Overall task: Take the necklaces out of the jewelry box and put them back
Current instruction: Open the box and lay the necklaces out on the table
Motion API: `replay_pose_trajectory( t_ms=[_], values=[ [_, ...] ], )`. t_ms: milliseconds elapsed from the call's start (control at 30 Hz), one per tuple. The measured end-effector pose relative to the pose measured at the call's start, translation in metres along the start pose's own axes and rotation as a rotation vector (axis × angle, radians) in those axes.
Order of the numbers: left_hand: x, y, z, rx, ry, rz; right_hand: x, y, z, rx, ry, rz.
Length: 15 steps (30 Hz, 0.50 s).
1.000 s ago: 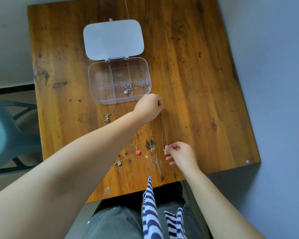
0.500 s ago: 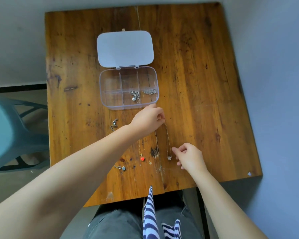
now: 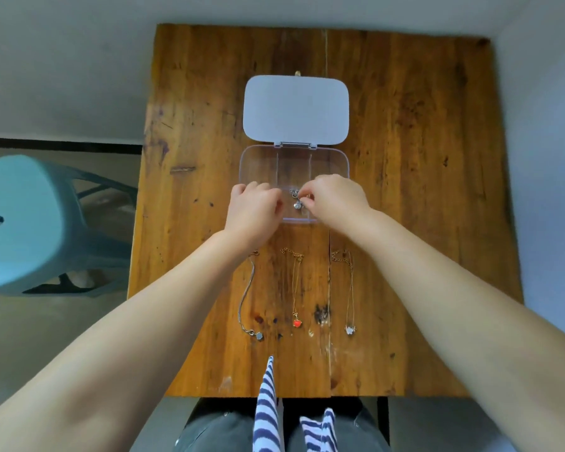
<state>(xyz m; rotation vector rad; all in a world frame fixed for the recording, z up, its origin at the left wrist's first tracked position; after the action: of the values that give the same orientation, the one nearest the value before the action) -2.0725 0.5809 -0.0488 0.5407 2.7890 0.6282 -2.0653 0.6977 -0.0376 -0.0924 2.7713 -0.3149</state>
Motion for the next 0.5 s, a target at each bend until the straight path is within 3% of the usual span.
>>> replay_pose_trajectory(
  t_ms=[67,200,500],
  values=[
    [0.003,0.002,0.003,-0.016,-0.014,0.014,0.012,-0.006,0.008,-0.165,-0.096,-0.024],
    [0.012,0.006,0.009,-0.023,-0.063,0.005,0.019,-0.019,0.014,-0.397,-0.126,-0.107],
    [0.012,-0.001,0.015,-0.105,-0.085,-0.068,0.024,-0.024,0.023,-0.457,-0.131,-0.184]
  ],
)
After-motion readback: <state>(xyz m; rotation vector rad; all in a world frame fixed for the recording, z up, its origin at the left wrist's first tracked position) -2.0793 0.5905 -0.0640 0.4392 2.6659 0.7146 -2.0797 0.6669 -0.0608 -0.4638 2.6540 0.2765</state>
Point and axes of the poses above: each hand's wrist, its own x-axis towards the middle knuckle, its own z-axis out of the palm, y = z × x, the point moved 7 cm from there along x, towards the middle knuckle, and after that the axes turned 5 degrees about -x, right-handed, at the moved point
